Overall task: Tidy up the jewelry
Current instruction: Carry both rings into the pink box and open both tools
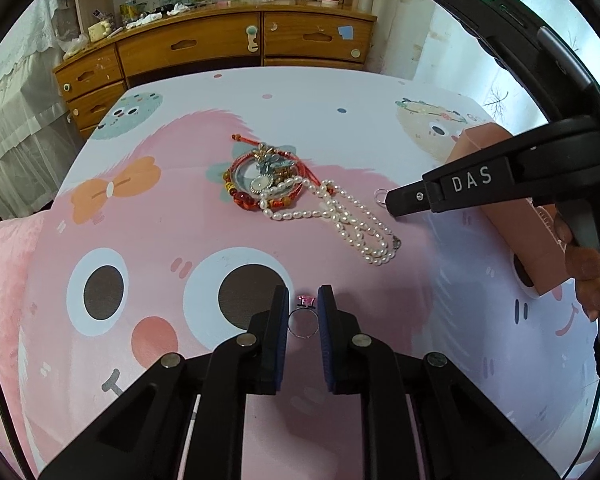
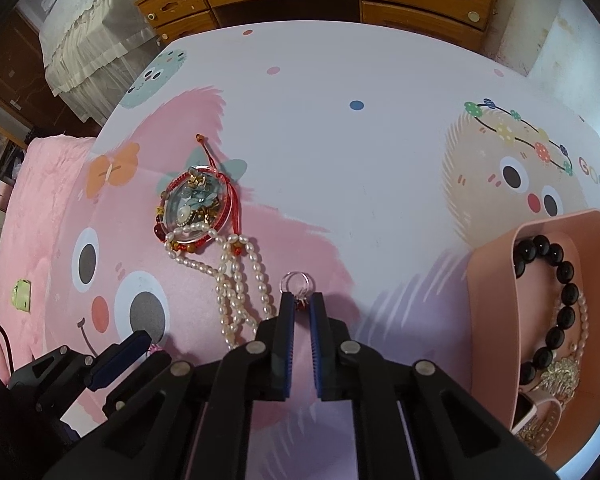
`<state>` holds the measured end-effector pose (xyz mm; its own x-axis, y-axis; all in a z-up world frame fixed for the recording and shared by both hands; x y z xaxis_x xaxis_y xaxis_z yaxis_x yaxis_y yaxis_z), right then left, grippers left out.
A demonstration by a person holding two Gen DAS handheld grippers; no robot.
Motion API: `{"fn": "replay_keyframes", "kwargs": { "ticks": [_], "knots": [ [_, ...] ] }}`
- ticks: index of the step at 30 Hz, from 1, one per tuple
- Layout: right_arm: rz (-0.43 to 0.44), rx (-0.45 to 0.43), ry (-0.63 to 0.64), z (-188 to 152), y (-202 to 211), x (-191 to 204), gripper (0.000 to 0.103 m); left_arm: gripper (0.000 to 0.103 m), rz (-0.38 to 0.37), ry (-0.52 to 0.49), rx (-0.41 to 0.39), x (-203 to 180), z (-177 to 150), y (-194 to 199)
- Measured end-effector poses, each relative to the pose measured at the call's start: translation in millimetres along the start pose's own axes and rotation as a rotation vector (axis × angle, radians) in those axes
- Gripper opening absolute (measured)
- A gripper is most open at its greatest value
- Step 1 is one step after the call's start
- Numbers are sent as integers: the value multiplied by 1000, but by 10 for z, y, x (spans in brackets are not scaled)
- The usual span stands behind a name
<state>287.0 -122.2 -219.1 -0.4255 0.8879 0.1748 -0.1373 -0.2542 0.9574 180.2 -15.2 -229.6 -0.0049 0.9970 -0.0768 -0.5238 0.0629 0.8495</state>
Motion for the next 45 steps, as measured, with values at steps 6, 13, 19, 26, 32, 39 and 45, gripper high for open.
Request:
{"fn": "replay_keyframes", "kwargs": {
  "ticks": [6, 13, 19, 26, 32, 39, 45],
  "knots": [
    [14, -38, 5, -38, 213, -40, 7, 12, -25, 45, -36, -75, 74, 114],
    [24, -100, 22, -96, 619, -139, 7, 12, -89, 79, -96, -302, 264, 276],
    [12, -160, 14, -170, 1011, -316, 7, 12, -116, 19, -151, -627, 448, 423],
    [-16, -220, -25, -296, 1353, -612, 7, 12, -168, -56, -211, -1040, 699, 542],
    [-49, -246, -86, -448, 1570, -925, 7, 12, -206, -120, -227, -1377, 839, 598],
    [-70, -252, -160, -615, 1645, -1240, 7, 12, -256, -178, -208, -1680, 916, 539],
    [-100, -252, -223, -749, 1640, -1472, 7, 12, -294, -214, -187, -1888, 928, 397]
  ]
}}
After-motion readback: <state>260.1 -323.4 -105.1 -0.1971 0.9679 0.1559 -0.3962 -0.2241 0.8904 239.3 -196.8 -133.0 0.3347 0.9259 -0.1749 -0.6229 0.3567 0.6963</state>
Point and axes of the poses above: each gripper's, at about its wrist camera, not at the fingertips, and y roughly against the way its jaws point, x to its left, z to its top, the point moved 1 cm from there along -y, roughly the way its jaws point, and after that the axes turned 1 degree about z, right-handed, at the moved point
